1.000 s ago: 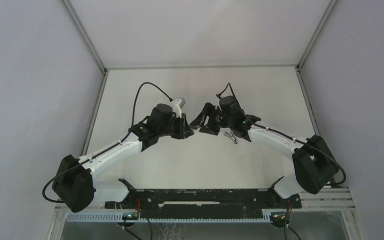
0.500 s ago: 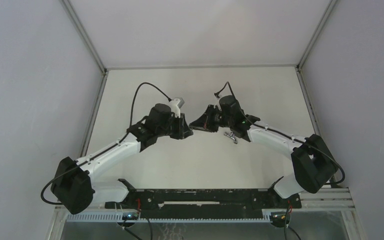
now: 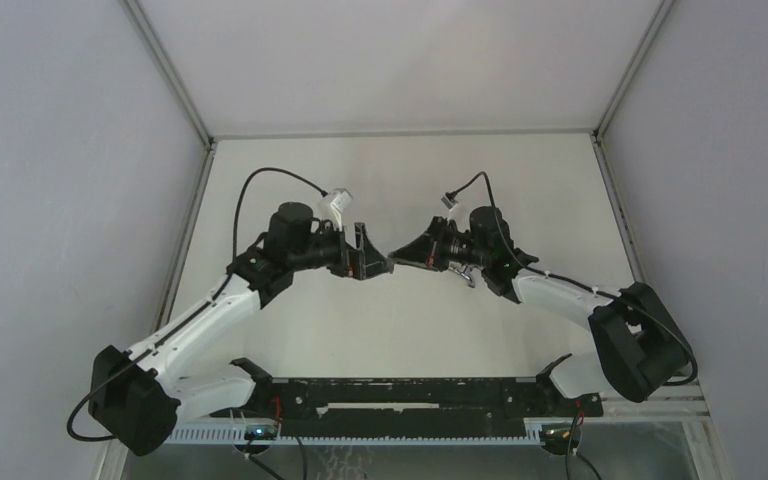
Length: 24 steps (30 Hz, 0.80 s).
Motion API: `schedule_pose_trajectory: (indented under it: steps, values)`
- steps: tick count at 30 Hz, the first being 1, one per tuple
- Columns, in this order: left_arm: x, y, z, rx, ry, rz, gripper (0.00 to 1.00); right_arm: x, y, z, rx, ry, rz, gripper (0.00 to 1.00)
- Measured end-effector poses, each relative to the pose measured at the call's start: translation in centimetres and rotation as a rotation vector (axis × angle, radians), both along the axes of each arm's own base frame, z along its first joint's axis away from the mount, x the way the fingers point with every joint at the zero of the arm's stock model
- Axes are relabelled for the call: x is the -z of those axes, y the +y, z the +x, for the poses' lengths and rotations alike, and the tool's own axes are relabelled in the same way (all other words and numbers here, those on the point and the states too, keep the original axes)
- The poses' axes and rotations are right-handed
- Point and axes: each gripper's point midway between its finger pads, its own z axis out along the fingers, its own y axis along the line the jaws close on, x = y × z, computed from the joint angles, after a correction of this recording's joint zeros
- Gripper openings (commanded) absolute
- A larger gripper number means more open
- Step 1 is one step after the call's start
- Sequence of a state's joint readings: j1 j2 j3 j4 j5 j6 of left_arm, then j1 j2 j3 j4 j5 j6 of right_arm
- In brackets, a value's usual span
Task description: Install the water faucets
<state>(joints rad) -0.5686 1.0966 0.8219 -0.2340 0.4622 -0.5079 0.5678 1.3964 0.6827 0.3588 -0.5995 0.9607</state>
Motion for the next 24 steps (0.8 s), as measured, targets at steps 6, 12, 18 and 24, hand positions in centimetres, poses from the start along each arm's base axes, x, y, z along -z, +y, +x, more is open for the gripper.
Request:
schedule_pose_trajectory:
  steps: [6,12,18,24]
  values:
    - [-0.6,-1.1,-1.4,0.092,0.051,-0.096,0.93,-3.9,0.5,-1.2,-0.086,-0.109,0.15,0.0]
    - [-0.7,-1.5,-1.6,0.121,0.071,-0.18,0.85,-7.1,0.8,-2.0,-0.144,-0.152,0.265,0.0]
    - [-1.9,-1.9,-1.7,0.144,0.087,-0.291,0.73,-8.6,0.9,-2.5,-0.176,-0.159,0.327,0.0]
    - [-3.5,-2.3,-1.8,0.17,0.07,-0.36,0.52,-9.1,0.9,-2.8,-0.188,-0.162,0.343,0.0]
